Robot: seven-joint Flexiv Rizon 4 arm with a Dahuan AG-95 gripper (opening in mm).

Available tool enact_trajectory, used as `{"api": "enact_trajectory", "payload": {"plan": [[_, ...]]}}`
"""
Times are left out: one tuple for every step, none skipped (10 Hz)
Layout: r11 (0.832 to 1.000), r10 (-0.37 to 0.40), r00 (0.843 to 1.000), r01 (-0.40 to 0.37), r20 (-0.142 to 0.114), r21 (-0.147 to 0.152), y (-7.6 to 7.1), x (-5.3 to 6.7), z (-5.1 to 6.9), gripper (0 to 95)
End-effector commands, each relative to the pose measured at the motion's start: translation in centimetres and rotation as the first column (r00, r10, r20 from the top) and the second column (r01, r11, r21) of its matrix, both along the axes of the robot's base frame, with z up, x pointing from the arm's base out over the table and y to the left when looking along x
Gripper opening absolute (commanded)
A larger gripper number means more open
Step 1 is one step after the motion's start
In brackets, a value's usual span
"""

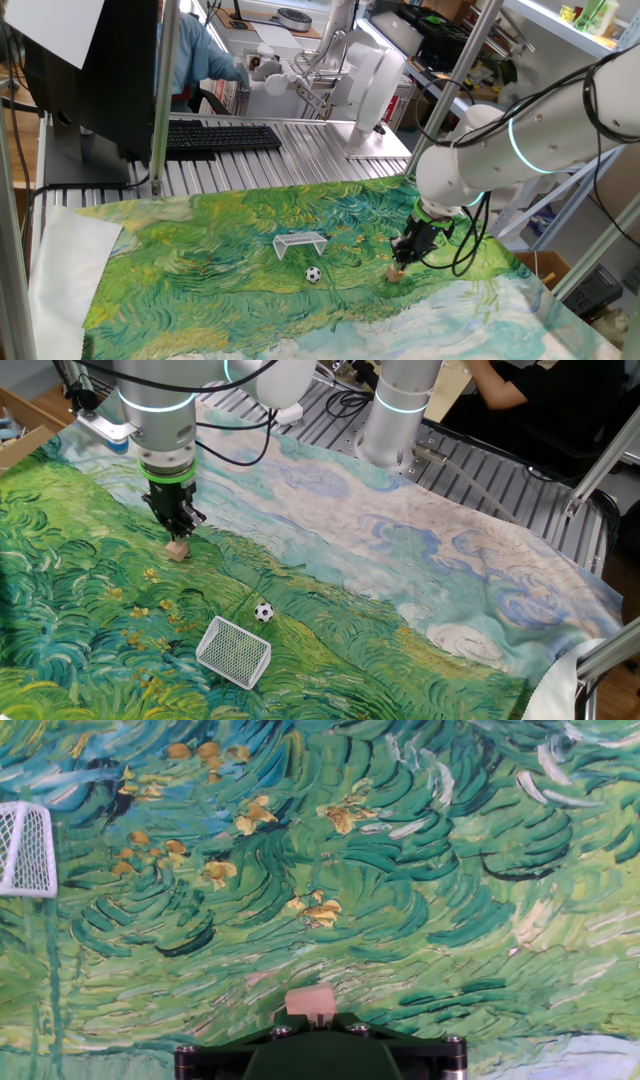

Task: Pick up the small block on the left and move it to the right

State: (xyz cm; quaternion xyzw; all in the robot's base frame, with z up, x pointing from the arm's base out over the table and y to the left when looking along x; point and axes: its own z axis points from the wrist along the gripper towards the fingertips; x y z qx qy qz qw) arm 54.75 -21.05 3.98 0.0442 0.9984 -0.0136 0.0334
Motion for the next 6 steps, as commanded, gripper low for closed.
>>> {"api": "enact_trajectory", "payload": {"plan": [[0.999,0.034,0.999,-0.034,0.003,0.000,-0.02,0.04,-0.02,57.0],[0.999,0.053,0.999,-0.053,0.001,-0.003,-0.02,0.04,-0.02,57.0],[0.998,0.065,0.998,-0.065,0.000,-0.004,-0.02,0.05,-0.02,76.0],[0.997,0.078,0.997,-0.078,0.001,-0.004,-0.02,0.06,-0.02,76.0],[0.995,0.099,0.995,-0.099,0.000,-0.005,-0.02,0.17,0.00,76.0],[0.994,0.109,0.994,-0.109,-0.002,-0.006,-0.02,0.21,0.00,76.0]]}}
